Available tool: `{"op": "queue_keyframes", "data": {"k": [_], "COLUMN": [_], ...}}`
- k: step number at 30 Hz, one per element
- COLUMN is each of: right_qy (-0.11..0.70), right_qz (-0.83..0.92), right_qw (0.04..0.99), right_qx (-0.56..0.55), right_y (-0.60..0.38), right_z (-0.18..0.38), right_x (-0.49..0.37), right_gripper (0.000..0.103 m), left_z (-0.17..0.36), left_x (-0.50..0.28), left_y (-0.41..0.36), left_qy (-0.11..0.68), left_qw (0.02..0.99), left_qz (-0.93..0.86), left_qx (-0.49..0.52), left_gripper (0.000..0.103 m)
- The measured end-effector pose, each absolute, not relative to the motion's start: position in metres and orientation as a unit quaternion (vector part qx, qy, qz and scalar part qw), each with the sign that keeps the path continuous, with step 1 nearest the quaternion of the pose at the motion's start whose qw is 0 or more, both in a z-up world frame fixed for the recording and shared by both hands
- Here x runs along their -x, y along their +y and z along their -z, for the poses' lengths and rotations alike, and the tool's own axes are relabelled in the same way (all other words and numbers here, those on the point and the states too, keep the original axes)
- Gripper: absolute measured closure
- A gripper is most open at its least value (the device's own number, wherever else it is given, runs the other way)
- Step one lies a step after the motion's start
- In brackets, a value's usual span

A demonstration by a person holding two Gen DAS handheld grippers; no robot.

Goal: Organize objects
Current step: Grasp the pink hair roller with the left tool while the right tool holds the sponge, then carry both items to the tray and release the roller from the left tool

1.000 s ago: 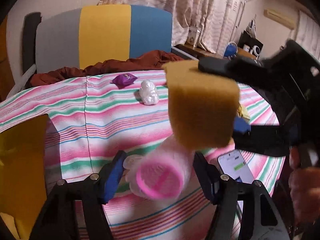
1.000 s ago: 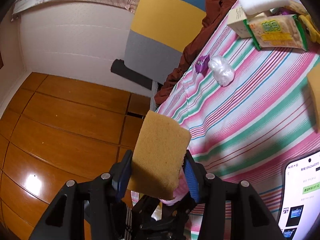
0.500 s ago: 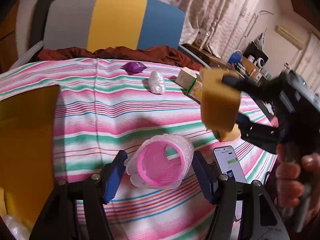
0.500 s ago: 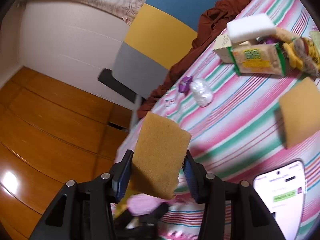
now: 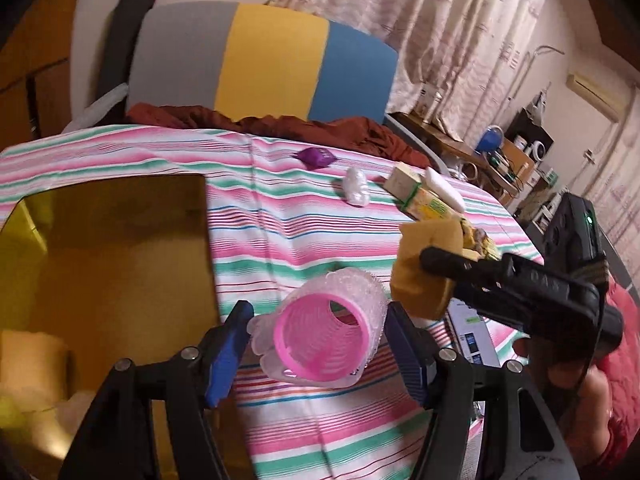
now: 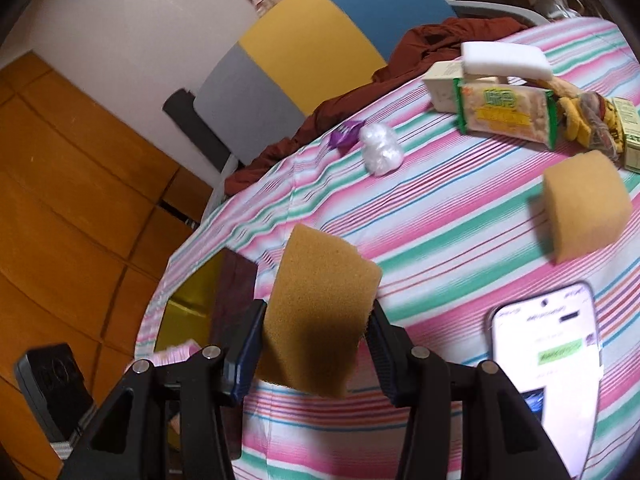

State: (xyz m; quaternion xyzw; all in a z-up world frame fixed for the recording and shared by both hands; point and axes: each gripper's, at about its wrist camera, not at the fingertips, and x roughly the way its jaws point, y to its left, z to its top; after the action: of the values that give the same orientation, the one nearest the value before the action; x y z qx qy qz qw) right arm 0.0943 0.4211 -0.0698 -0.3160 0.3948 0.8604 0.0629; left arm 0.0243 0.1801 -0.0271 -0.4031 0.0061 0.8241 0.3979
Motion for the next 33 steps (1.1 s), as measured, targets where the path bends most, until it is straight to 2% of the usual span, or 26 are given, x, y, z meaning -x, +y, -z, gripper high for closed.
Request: {"op": "queue_keyframes", "data": {"k": [13,27,30,31,32,33], "right_qy": [0.338,0.253,0.235,0.228,0.223,0.213], "right_qz": [-0.891,-0.892,-0.892,-0.891,-0.890,-0.890], "right_qw": [-0.012,-0.100,-0.109,-0.110,-0.110,-0.111], "right_qx": [0.303,0.360,0.372,0.377,0.381,0.387], "right_y": [0.356,0.267,0.253,0.249,0.246,0.241], "right_z": [0.033,0.035,0.039,0.040,0.042,0.043], "right_x": [-0.082,-0.048,-0.044,-0.044,-0.042,-0.042], "right_gripper": [0.054,0.054,0.054,0.054,0.054,0.054], "left_z": [0.022,0.050,0.047,0.045,0.043,0.041], "left_x": [0.038,0.117,0.117,0.116,0.113,0.111], "left_y": [0.105,0.037,0.027,0.022,0.018,0.013], "left_qy": [-0.034,-0.047,-0.052,-0.055,-0.062,-0.070], "left_qw": [0.311,0.201,0.183,0.175,0.167,0.160], "left_qz": [-0.864,-0.874,-0.882,-0.885,-0.889,-0.893], "left_qx": [0.395,0.441,0.431,0.427,0.422,0.416], "left_gripper": [0.035,0.034,0.023,0.009,0.000,0.000]}}
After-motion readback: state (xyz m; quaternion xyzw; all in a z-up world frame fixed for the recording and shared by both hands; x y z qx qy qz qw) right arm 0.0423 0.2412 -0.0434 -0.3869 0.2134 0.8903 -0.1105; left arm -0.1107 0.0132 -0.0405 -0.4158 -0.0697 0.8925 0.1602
